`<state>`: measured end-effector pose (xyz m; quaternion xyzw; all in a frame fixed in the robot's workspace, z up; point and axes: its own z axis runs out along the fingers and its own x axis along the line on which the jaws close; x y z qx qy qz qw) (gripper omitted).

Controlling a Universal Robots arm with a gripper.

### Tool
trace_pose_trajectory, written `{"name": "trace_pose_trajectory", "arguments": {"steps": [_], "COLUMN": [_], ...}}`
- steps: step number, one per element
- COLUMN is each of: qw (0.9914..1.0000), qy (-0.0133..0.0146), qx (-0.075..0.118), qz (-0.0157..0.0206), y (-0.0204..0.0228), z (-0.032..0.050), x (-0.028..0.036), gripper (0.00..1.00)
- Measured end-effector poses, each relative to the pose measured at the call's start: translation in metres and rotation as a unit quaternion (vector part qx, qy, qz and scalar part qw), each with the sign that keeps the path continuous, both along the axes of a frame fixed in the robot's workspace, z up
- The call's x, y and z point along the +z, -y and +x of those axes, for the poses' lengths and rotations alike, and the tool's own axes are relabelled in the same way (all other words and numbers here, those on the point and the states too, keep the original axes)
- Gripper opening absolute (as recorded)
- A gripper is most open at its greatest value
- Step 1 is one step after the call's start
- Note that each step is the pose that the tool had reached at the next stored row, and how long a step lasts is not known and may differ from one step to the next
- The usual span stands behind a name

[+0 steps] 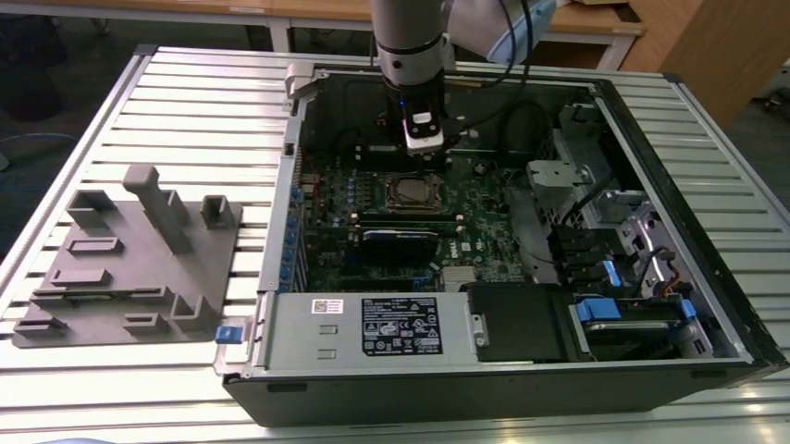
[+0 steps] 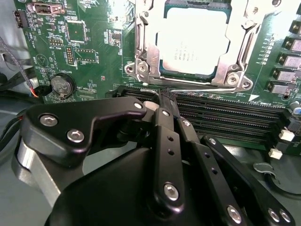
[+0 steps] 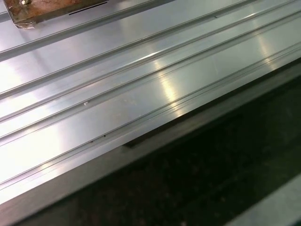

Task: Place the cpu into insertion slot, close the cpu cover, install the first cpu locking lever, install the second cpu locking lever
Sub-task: 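Install the first cpu locking lever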

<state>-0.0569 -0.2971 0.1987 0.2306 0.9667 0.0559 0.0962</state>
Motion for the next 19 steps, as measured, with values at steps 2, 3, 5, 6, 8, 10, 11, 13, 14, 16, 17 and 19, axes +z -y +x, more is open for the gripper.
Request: {"name": "trace_pose_trajectory", "arguments": {"steps": [2, 3, 5, 6, 8, 10, 11, 13, 14, 16, 17, 19], "qw": [1.0, 1.0, 1.0, 1.0, 0.99999, 0.99998, 0.99997, 0.99993, 0.99991, 0.99985, 0.99982, 0.99982], "qy": [0.0001, 0.0002, 0.0002, 0.0001, 0.0001, 0.0001, 0.0, 0.0, 0.0, 0.0, 0.0002, 0.0001], "qx": [0.0, 0.0, 0.0, 0.0, 0.001, 0.001, 0.001, 0.001, 0.001, 0.001, 0.001, 0.001], "qz": [0.0, 0.0001, -0.0006, -0.0015, -0.0033, -0.0063, -0.0079, -0.0117, -0.0135, -0.0172, -0.019, -0.0191], "y": [0.0, 0.0001, 0.0004, 0.0005, 0.0006, 0.0006, 0.0006, 0.0007, 0.0007, 0.0006, 0.0007, 0.0007], "z": [-0.0001, -0.0001, -0.0001, -0.0001, 0.0, -0.0001, -0.0001, -0.0001, -0.0001, -0.0001, -0.0001, -0.0001], "x": [0.0, -0.0001, -0.0005, -0.0008, -0.0014, -0.002, -0.0023, -0.0029, -0.0032, -0.0038, -0.004, -0.004], "gripper": [0.11, 0.11, 0.11, 0.11, 0.11, 0.11, 0.11, 0.11, 0.11, 0.11, 0.11, 0.11]}}
